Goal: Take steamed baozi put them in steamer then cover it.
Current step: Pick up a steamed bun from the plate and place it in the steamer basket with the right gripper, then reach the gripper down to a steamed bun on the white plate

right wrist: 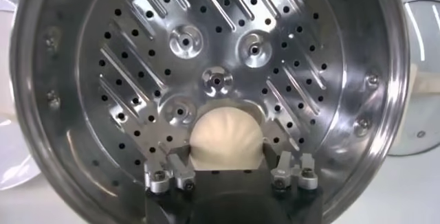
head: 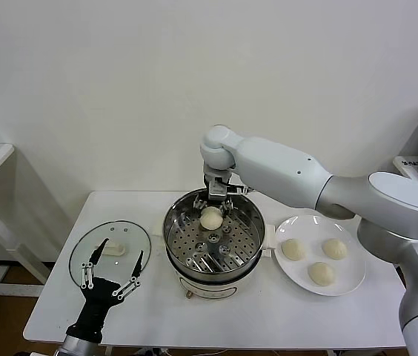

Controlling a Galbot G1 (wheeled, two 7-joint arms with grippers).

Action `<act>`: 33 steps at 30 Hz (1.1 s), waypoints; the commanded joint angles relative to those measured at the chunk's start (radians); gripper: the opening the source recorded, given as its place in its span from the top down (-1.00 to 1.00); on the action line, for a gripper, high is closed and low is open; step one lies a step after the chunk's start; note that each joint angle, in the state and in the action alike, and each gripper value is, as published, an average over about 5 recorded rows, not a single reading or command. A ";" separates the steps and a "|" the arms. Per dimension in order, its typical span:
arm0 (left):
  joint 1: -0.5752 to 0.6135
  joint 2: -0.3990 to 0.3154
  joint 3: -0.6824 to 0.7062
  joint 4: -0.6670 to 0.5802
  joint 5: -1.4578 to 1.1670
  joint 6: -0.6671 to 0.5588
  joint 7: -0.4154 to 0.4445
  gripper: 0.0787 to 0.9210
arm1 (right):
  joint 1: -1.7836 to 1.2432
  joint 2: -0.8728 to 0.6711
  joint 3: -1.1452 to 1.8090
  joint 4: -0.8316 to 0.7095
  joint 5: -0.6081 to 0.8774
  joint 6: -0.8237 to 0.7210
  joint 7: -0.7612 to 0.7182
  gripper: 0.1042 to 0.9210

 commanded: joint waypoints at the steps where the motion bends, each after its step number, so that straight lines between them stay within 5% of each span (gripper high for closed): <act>1: 0.000 -0.002 -0.004 -0.002 0.000 0.000 -0.001 -0.77 | -0.007 0.011 0.004 -0.010 -0.037 -0.005 0.012 -0.60; 12: -0.007 -0.001 -0.001 -0.009 0.000 0.009 -0.002 -0.77 | 0.125 -0.177 0.031 0.139 0.230 -0.121 -0.093 -0.76; 21: -0.020 0.008 0.019 -0.010 0.000 0.012 -0.002 -0.77 | 0.304 -0.493 -0.159 0.083 0.642 -0.620 -0.059 -0.76; 33: -0.029 0.010 0.032 -0.008 0.001 0.018 -0.008 -0.77 | 0.106 -0.685 -0.320 0.061 0.747 -0.774 0.087 -0.76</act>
